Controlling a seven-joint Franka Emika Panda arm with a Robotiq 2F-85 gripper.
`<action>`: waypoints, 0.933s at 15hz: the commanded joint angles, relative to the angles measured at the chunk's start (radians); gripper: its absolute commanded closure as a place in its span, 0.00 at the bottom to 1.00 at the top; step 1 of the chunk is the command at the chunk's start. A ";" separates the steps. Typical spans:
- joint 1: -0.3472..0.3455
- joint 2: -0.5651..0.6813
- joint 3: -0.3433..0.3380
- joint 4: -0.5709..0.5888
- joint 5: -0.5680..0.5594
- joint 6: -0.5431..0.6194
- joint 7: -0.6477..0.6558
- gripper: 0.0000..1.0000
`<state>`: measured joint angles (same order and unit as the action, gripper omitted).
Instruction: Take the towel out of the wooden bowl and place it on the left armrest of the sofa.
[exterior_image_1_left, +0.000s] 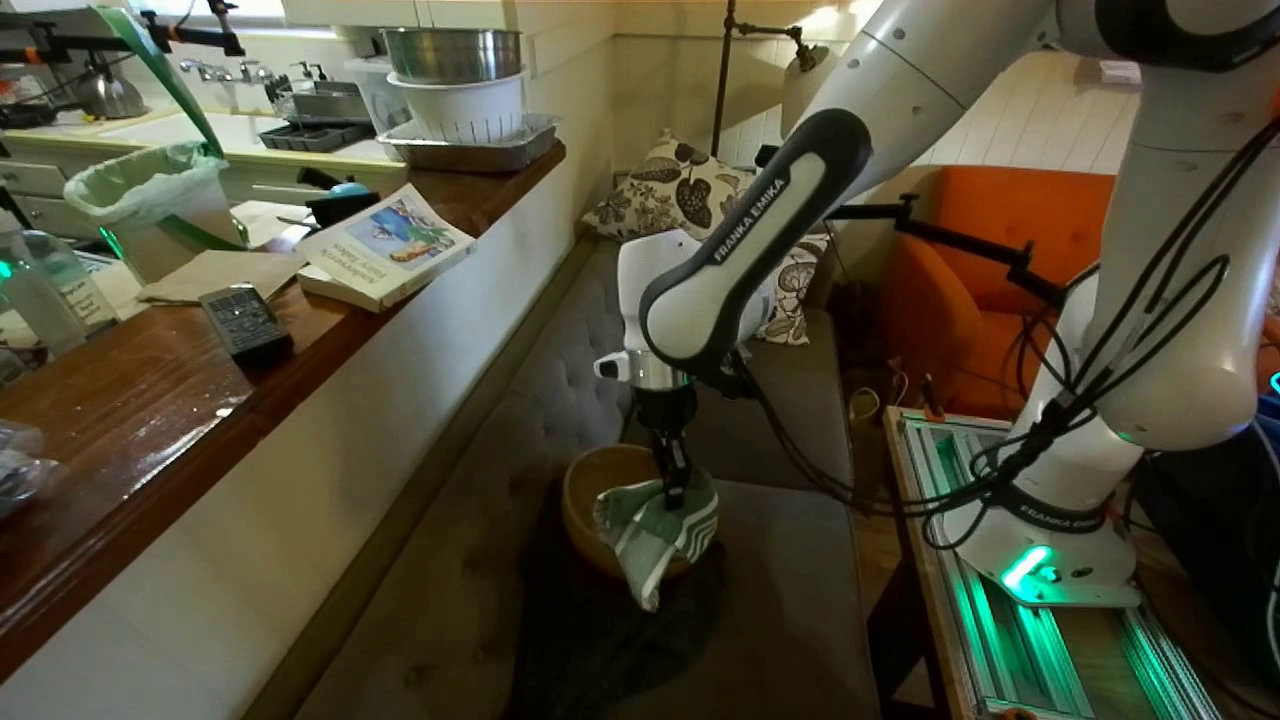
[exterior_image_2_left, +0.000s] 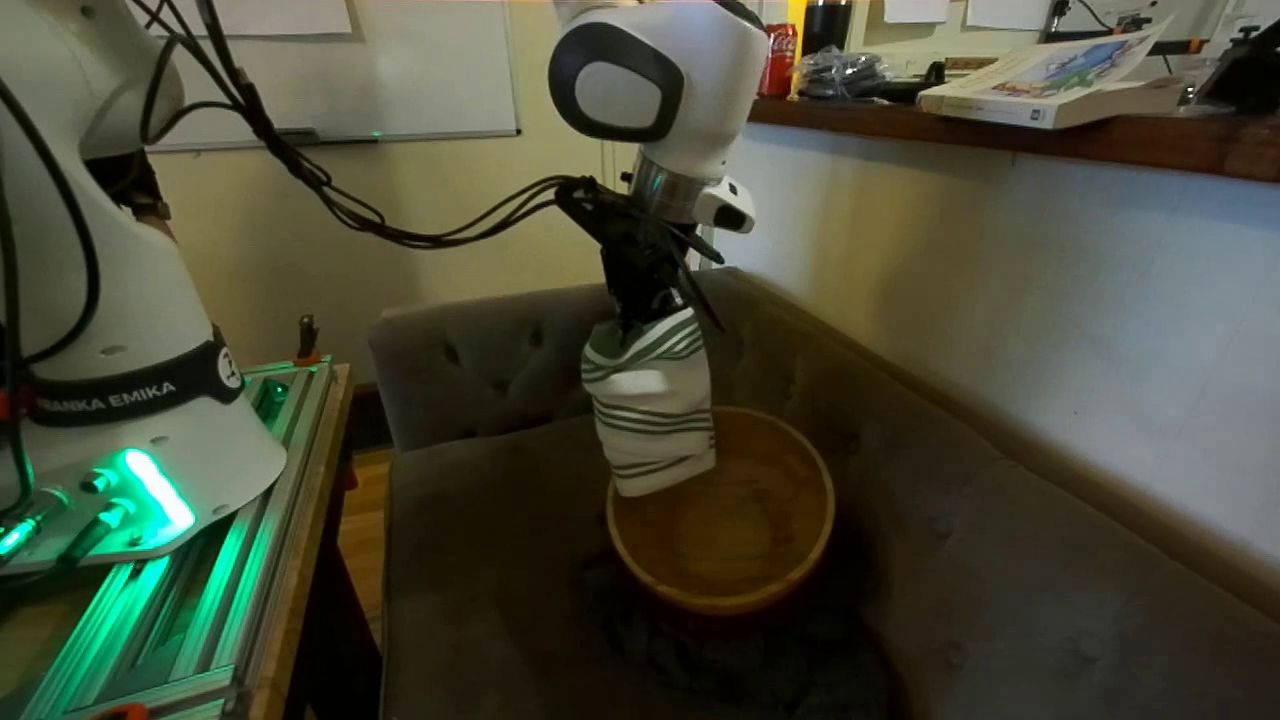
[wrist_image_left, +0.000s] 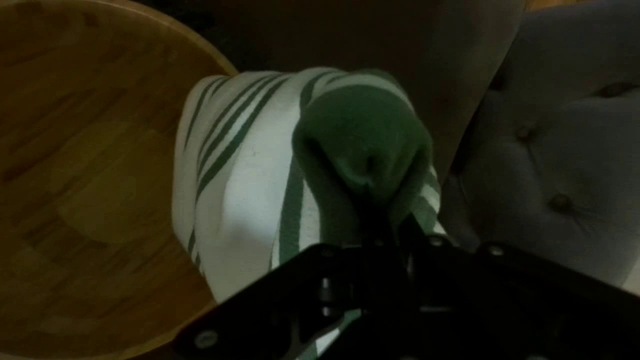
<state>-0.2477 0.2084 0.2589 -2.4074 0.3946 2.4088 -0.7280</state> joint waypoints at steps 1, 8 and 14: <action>0.079 -0.007 -0.060 -0.006 0.015 -0.004 0.003 0.93; 0.129 -0.084 -0.036 -0.013 0.080 0.019 -0.046 0.98; 0.324 -0.247 0.025 0.055 0.255 -0.014 -0.150 0.98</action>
<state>-0.0183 0.0438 0.2728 -2.3771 0.5563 2.4209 -0.8255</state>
